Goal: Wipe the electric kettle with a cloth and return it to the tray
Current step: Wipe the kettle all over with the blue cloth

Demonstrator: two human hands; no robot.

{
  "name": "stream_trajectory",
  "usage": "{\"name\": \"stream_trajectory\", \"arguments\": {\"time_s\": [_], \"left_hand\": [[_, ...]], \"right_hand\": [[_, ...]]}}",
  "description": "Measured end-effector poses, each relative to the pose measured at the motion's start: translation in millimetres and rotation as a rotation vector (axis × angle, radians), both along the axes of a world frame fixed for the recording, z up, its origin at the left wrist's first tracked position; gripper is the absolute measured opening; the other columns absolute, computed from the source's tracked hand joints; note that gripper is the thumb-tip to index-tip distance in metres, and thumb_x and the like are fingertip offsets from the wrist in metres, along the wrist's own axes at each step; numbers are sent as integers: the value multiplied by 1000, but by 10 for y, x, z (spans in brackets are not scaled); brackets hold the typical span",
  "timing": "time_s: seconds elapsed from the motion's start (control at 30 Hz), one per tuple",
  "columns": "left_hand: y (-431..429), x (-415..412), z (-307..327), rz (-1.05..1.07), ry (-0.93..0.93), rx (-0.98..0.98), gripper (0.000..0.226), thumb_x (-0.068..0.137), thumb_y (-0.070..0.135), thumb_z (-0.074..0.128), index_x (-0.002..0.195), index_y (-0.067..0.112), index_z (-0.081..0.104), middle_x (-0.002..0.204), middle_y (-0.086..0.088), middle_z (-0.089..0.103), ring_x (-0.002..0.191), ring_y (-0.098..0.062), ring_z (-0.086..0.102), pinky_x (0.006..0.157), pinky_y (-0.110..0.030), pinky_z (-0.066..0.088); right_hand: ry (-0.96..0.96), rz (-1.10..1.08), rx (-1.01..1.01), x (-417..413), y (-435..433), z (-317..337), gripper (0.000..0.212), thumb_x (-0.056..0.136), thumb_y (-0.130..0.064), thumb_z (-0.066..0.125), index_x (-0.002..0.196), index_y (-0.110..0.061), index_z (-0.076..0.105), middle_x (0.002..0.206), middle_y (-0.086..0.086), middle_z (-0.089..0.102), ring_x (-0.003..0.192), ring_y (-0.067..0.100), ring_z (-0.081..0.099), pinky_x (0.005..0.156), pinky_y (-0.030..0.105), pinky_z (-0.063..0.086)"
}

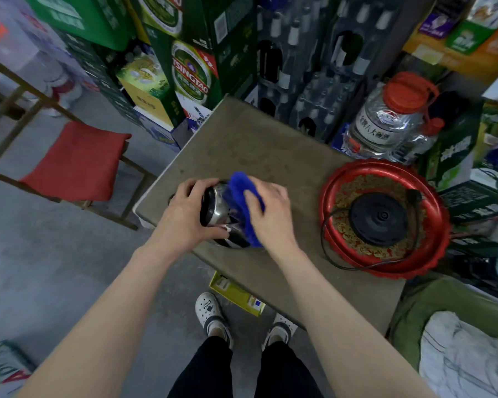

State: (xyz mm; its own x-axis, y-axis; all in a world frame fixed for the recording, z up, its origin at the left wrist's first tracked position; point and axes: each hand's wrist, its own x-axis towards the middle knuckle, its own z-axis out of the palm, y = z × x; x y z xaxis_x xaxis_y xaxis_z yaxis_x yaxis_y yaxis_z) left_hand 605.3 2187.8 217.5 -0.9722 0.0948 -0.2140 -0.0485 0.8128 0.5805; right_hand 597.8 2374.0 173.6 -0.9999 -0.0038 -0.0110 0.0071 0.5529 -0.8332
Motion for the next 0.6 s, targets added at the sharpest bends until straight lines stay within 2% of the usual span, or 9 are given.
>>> {"name": "stream_trajectory", "arguments": {"time_s": [0.07,0.13,0.27,0.33,0.4,0.5,0.53,0.6], "left_hand": [[-135,23,30,-26,-48,34,103,51,35,92,137,43,36,139,2,37,126,-22,47,106,-43,43],[-215,34,29,-47,-63,54,101,51,38,90,135,48,34,139,6,35,127,-20,45,106,-44,43],[-299,-2,2,3,-23,108,99,49,45,87,135,42,38,136,4,41,126,-16,47,105,-42,44],[-359,15,-24,40,3,128,98,49,50,85,135,39,40,134,5,45,125,-12,48,105,-40,44],[-382,70,-27,54,3,132,97,50,53,85,135,41,39,134,6,44,124,-11,49,105,-39,44],[-315,130,-23,31,14,110,96,53,50,86,136,45,37,138,6,40,124,-16,49,103,-40,46],[-282,130,-25,21,22,88,96,53,49,86,136,45,36,139,7,39,124,-18,50,102,-40,46],[-221,116,-21,9,39,43,97,53,48,86,136,41,37,140,8,39,123,-20,51,100,-40,47]], "right_hand": [[-124,-164,-26,-54,113,-170,40,98,-30,46,129,-13,66,124,10,71,117,32,58,102,40,44],[-169,-245,-37,-48,40,-191,39,100,-29,44,128,-12,65,125,11,69,120,33,59,103,39,43],[124,-15,77,79,-531,84,41,103,-32,41,132,-15,64,137,4,64,135,24,50,117,37,34],[191,108,114,85,-591,85,41,103,-34,42,134,-18,64,139,2,64,138,22,47,118,34,32],[142,68,81,-3,-457,22,36,104,-32,45,131,-18,66,133,3,67,131,21,53,113,32,37],[-177,-184,-2,-172,-256,18,34,105,-33,45,128,-20,67,127,6,70,122,26,60,98,31,41],[-193,-194,6,-168,-271,42,34,105,-32,46,128,-19,67,128,6,69,123,26,60,99,31,41],[-23,-56,-15,-52,-384,132,34,104,-29,47,128,-17,68,130,3,68,125,22,58,107,29,39]]}}
